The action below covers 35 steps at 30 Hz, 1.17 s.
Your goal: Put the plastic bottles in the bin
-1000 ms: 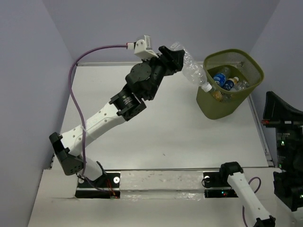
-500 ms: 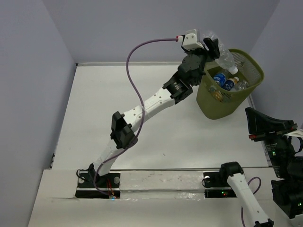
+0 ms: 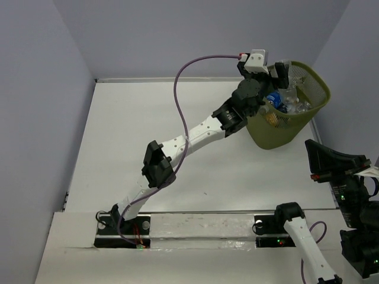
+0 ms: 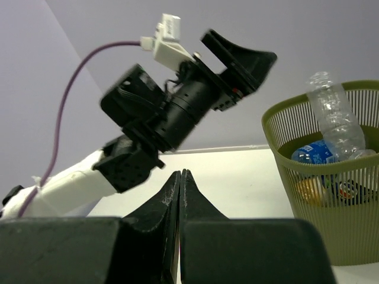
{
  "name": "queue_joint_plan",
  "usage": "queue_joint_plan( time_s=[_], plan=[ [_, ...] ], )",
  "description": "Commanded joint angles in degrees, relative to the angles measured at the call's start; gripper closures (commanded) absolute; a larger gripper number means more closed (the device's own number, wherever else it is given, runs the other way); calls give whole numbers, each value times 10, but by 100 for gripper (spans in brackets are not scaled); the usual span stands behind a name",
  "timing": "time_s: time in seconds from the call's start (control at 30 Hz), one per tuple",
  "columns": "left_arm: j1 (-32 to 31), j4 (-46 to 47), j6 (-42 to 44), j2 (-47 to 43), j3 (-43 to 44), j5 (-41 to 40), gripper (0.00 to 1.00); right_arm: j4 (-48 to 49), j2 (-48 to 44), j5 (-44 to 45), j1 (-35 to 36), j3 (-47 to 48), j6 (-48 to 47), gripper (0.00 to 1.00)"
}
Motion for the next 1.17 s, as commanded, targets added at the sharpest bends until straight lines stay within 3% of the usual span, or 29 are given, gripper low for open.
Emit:
queue_joint_plan(
  time_s=[0.0,0.13,0.2,0.33,0.4,0.43,0.5,0.53,0.57,0.7,0.83,1.0,1.13],
  plan=[
    [1,29,23,-138,-9,42,1,7,4,-11,-4,0,2,100],
    [0,-37,10,-200,-27,71,1,6,9,-6,-4,7,2,100],
    [-1,-65,3,-240,-82,83,1,1,13,-5,-4,10,2,100],
    [-7,-97,-8,-412,-246,98,1,-2,13,-21,-4,21,-3,100],
    [-8,-100,-21,-483,-373,102,1,-3,10,-22,-4,41,-8,96],
    [-8,-100,-26,-555,-460,102,1,-3,7,-22,-4,50,-16,79],
    [-9,-101,-31,-629,-542,100,1,-4,-3,-10,-4,69,-21,49],
    [-9,-108,-31,-702,-610,95,1,-4,-9,4,-4,88,-25,20],
    [-9,-114,-34,-739,-640,92,1,-3,-23,15,-4,95,-27,1],
    [-9,-161,-39,-931,-727,64,1,-1,-56,66,-4,111,-48,0],
    [-8,-235,-47,-1049,-763,39,1,-1,-81,103,-4,84,-57,0],
    [-8,-287,-48,-1155,-828,4,1,-1,-109,99,-4,16,-39,0],
    [-8,-310,-55,-1168,-859,-14,1,5,-94,53,-4,-3,-38,0]
  ],
)
